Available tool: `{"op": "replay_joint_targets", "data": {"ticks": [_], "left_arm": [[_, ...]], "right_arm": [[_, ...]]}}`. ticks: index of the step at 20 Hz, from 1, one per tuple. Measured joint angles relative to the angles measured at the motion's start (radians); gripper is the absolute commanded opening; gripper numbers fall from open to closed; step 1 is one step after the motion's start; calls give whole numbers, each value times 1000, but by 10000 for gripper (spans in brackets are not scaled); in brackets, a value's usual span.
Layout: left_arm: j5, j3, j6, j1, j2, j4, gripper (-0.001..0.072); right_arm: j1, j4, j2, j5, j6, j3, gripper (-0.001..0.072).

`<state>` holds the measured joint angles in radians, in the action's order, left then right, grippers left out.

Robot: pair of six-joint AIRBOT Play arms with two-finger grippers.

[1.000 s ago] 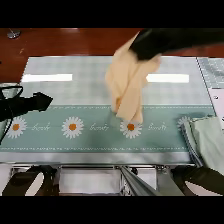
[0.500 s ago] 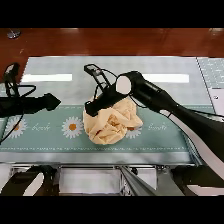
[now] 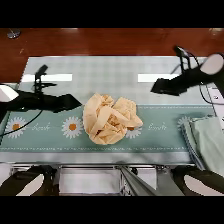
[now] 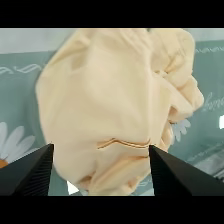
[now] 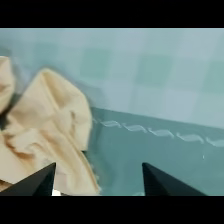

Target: Fold the shirts.

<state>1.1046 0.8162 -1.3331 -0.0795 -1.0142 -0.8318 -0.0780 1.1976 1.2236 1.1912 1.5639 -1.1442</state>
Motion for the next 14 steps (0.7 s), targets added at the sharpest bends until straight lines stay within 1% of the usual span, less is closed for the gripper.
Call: {"op": "replay_joint_targets", "data": {"ticks": [3, 5, 7, 8, 9, 10, 11, 14], "left_arm": [[1, 124, 20, -111, -183, 31, 701], [22, 246, -20, -179, -313, -36, 701], [87, 378, -72, -237, -438, -137, 699], [130, 437, -90, -259, -491, -178, 662], [178, 494, -105, -278, -543, -214, 360], [214, 538, -111, -291, -583, -245, 40], [246, 576, -111, -299, -615, -277, 22], [298, 645, -100, -284, -649, -348, 22]], "right_arm": [[67, -17, -89, -30, 0, 211, 622], [66, -47, -118, -56, -2, 312, 622], [41, -69, -134, -87, -6, 377, 622], [21, -79, -137, -101, -7, 397, 622], [-3, -88, -142, -119, -7, 412, 622], [-27, -92, -144, -134, -5, 423, 622], [-53, -96, -145, -151, 1, 431, 622], [-116, -103, -137, -181, 29, 443, 622]]}}
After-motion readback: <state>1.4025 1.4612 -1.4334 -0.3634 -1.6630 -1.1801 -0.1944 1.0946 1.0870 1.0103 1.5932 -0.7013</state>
